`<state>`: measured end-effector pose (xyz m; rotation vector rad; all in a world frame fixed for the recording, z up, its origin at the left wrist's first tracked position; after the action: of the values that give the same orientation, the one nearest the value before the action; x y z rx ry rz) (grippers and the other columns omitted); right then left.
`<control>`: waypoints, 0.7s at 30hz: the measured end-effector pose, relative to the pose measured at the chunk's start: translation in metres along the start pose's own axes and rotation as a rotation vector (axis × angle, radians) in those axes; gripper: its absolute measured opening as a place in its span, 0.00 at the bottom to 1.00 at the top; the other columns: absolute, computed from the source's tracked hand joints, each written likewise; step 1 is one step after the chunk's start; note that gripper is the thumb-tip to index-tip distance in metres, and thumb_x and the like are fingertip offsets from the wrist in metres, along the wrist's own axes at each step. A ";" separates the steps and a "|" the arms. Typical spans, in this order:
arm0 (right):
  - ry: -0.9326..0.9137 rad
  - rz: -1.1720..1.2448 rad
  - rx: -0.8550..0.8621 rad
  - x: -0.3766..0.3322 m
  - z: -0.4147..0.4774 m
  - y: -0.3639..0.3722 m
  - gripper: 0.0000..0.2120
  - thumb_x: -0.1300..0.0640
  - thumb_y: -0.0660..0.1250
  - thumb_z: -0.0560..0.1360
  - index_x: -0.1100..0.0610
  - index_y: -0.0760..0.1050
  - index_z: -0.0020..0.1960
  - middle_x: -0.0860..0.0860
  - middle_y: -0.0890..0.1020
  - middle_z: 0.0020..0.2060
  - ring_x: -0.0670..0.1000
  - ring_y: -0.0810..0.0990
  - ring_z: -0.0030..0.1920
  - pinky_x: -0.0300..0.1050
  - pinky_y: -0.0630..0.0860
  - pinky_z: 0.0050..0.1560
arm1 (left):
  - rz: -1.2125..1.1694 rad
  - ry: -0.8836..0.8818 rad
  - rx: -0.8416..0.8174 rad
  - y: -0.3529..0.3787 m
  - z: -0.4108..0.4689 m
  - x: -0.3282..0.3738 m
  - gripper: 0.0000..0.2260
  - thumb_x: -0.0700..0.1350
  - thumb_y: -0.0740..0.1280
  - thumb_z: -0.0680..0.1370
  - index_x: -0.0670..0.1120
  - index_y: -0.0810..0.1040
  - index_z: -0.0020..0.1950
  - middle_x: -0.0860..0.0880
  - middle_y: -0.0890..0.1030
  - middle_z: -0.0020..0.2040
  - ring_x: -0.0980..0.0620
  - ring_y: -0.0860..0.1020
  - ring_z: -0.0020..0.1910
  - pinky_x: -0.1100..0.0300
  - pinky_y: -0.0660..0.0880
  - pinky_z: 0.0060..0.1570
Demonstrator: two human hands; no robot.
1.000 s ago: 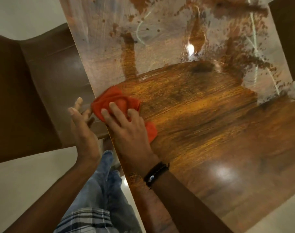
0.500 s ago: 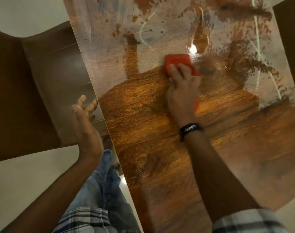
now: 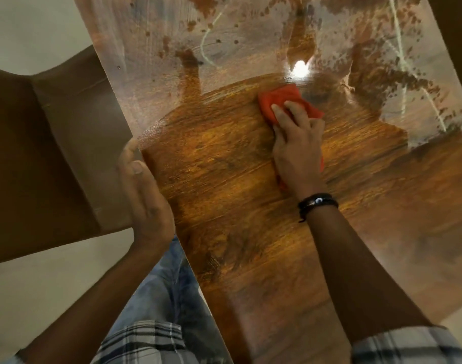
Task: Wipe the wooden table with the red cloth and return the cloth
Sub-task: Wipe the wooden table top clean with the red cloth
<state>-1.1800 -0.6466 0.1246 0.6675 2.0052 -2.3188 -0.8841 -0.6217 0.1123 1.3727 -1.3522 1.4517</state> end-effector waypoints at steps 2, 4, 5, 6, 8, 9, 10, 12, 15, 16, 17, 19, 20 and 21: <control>-0.045 -0.024 0.015 -0.017 -0.016 0.004 0.19 0.60 0.60 0.79 0.53 0.75 0.69 0.54 0.74 0.69 0.58 0.69 0.50 0.55 0.71 0.51 | 0.034 0.031 -0.086 0.018 -0.008 -0.003 0.24 0.49 0.48 0.86 0.34 0.65 0.74 0.35 0.73 0.68 0.39 0.71 0.70 0.41 0.66 0.72; -0.149 -0.005 -0.017 -0.049 -0.053 0.012 0.22 0.63 0.61 0.77 0.53 0.74 0.70 0.54 0.73 0.70 0.57 0.69 0.51 0.51 0.70 0.51 | 0.085 -0.021 -0.164 0.035 -0.011 -0.012 0.35 0.62 0.49 0.84 0.30 0.67 0.67 0.26 0.72 0.57 0.24 0.71 0.57 0.31 0.71 0.61; -0.213 0.011 -0.060 -0.064 -0.077 0.018 0.23 0.62 0.62 0.76 0.53 0.73 0.71 0.54 0.73 0.70 0.57 0.69 0.52 0.51 0.70 0.51 | 0.122 -0.047 -0.186 0.042 -0.011 -0.013 0.39 0.66 0.49 0.82 0.29 0.68 0.66 0.24 0.72 0.57 0.22 0.70 0.55 0.35 0.74 0.59; -0.282 0.016 -0.105 -0.075 -0.101 0.020 0.24 0.61 0.64 0.76 0.52 0.72 0.71 0.53 0.72 0.71 0.57 0.69 0.53 0.52 0.71 0.51 | 0.156 -0.029 -0.205 0.050 -0.013 -0.005 0.38 0.66 0.49 0.82 0.31 0.69 0.67 0.24 0.72 0.59 0.22 0.70 0.57 0.39 0.75 0.61; -0.378 0.004 -0.182 -0.075 -0.134 0.019 0.26 0.57 0.67 0.75 0.49 0.70 0.73 0.51 0.70 0.73 0.58 0.70 0.57 0.52 0.73 0.50 | 0.237 0.148 -0.224 0.071 -0.015 0.028 0.26 0.56 0.51 0.85 0.35 0.69 0.70 0.28 0.74 0.63 0.24 0.73 0.61 0.36 0.72 0.65; -0.365 0.003 -0.203 -0.058 -0.139 0.015 0.26 0.56 0.64 0.76 0.47 0.68 0.73 0.49 0.69 0.74 0.58 0.71 0.59 0.53 0.73 0.52 | 0.263 0.276 -0.236 0.085 -0.017 0.049 0.22 0.49 0.52 0.85 0.34 0.68 0.70 0.29 0.73 0.65 0.25 0.73 0.64 0.33 0.70 0.66; -0.319 0.000 -0.192 -0.035 -0.135 0.009 0.25 0.56 0.61 0.77 0.47 0.68 0.74 0.48 0.68 0.75 0.58 0.72 0.60 0.53 0.72 0.55 | 0.266 0.378 -0.262 0.101 -0.017 0.065 0.21 0.46 0.53 0.85 0.32 0.68 0.71 0.30 0.72 0.67 0.28 0.72 0.67 0.31 0.68 0.67; -0.173 -0.009 -0.082 0.030 -0.113 -0.012 0.22 0.58 0.57 0.79 0.47 0.70 0.73 0.48 0.69 0.74 0.59 0.74 0.58 0.54 0.70 0.58 | 0.258 0.454 -0.326 0.134 -0.011 0.075 0.20 0.47 0.54 0.85 0.37 0.67 0.73 0.36 0.69 0.73 0.38 0.67 0.74 0.36 0.63 0.72; 0.077 -0.089 0.099 0.152 -0.067 -0.053 0.19 0.60 0.61 0.79 0.50 0.76 0.68 0.54 0.75 0.68 0.61 0.76 0.54 0.51 0.67 0.58 | 0.373 0.482 -0.469 0.195 0.001 0.071 0.23 0.53 0.53 0.85 0.41 0.66 0.76 0.42 0.67 0.76 0.43 0.61 0.78 0.42 0.57 0.77; 0.153 -0.097 0.120 0.186 -0.052 -0.063 0.18 0.60 0.61 0.79 0.51 0.76 0.67 0.55 0.76 0.68 0.62 0.76 0.57 0.50 0.66 0.60 | 0.423 0.504 -0.506 0.212 0.004 0.071 0.25 0.55 0.52 0.85 0.42 0.66 0.76 0.43 0.66 0.77 0.44 0.60 0.78 0.44 0.54 0.78; 0.242 -0.095 0.129 0.217 -0.039 -0.071 0.18 0.58 0.60 0.79 0.51 0.76 0.67 0.55 0.75 0.68 0.62 0.76 0.60 0.47 0.63 0.63 | 0.462 0.531 -0.538 0.231 0.006 0.072 0.25 0.56 0.51 0.85 0.42 0.65 0.77 0.43 0.65 0.78 0.44 0.58 0.79 0.46 0.51 0.79; 0.399 -0.085 0.152 0.254 -0.023 -0.082 0.19 0.56 0.58 0.79 0.51 0.75 0.68 0.54 0.74 0.69 0.61 0.73 0.64 0.38 0.55 0.59 | 0.516 0.583 -0.596 0.267 0.005 0.074 0.26 0.57 0.50 0.85 0.43 0.63 0.78 0.44 0.63 0.79 0.45 0.56 0.80 0.47 0.49 0.79; 0.425 -0.088 0.155 0.253 -0.020 -0.083 0.19 0.56 0.57 0.80 0.50 0.75 0.68 0.54 0.73 0.69 0.61 0.72 0.64 0.38 0.54 0.58 | 0.539 0.614 -0.613 0.283 0.005 0.076 0.26 0.57 0.50 0.85 0.43 0.63 0.78 0.44 0.62 0.79 0.45 0.54 0.81 0.45 0.49 0.79; 0.403 -0.105 0.151 0.241 -0.021 -0.081 0.18 0.56 0.58 0.80 0.50 0.75 0.68 0.54 0.73 0.69 0.60 0.72 0.63 0.39 0.55 0.58 | 0.562 0.646 -0.624 0.297 0.004 0.077 0.26 0.57 0.50 0.85 0.43 0.63 0.78 0.44 0.62 0.79 0.45 0.54 0.81 0.44 0.48 0.79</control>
<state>-1.4145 -0.5473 0.1226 1.1471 2.0655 -2.5877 -1.1817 -0.6961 0.1239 0.0963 -1.5927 1.4385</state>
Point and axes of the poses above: each hand's wrist, its own z-axis towards the middle knuckle, its own y-axis out of the palm, x = y × z, the point moved 10 cm from there along z, towards the middle knuckle
